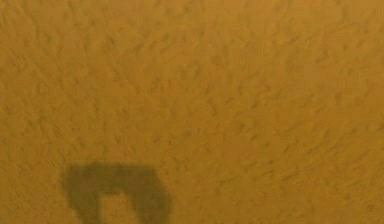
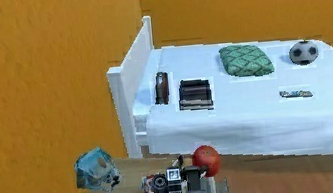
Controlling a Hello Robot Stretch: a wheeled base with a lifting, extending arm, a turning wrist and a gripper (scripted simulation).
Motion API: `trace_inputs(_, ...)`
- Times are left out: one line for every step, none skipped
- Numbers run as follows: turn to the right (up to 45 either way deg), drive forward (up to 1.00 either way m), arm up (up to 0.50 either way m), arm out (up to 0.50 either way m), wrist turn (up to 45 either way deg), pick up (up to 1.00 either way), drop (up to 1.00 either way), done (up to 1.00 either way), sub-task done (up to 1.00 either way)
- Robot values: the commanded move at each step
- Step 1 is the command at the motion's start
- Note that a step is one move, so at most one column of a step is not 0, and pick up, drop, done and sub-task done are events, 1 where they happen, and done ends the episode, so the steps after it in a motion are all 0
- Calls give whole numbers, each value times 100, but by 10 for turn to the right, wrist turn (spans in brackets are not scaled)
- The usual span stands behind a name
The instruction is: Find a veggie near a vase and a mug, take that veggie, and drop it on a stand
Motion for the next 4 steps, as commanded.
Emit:
trace_inputs(0,0,-32,0,0,0,0,0,0)
trace_inputs(0,0,0,0,0,0,100,0,0)
trace_inputs(0,0,10,0,0,0,0,0,0)
trace_inputs(0,0,0,-8,0,0,0,0,0)
